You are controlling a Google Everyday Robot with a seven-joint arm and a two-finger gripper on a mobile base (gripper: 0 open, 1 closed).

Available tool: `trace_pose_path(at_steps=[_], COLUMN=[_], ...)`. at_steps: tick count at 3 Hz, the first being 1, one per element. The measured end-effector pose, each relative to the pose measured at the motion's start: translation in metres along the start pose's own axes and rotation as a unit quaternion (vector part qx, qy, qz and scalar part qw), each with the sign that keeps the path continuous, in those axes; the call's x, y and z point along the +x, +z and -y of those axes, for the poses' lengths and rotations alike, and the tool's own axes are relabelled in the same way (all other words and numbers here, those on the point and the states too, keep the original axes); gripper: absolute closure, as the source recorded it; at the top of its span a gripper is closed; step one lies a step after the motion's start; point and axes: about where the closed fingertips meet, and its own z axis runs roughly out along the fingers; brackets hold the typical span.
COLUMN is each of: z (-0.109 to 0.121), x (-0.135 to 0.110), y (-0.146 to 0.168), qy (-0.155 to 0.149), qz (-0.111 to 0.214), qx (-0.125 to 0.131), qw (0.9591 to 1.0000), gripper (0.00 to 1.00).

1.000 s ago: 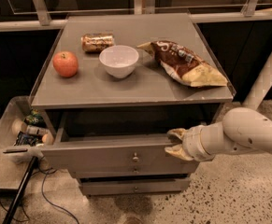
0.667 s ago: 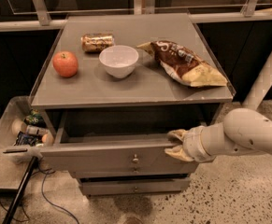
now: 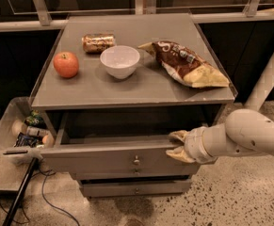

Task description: Open top drawer

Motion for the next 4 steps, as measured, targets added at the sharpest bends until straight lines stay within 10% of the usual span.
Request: trace_pose_path(at_steps=[2, 3, 4], z=[0.0, 0.0, -0.0001], x=[0.0, 0.0, -0.0001], y=[0.0, 0.0, 0.0001], qy=[0.0, 0.0, 0.0], qz=[0.0, 0.0, 0.0], qx=[0.0, 0.0, 0.0], qw=[1.0, 1.0, 1.0], gripper=[0.11, 0.14, 0.38])
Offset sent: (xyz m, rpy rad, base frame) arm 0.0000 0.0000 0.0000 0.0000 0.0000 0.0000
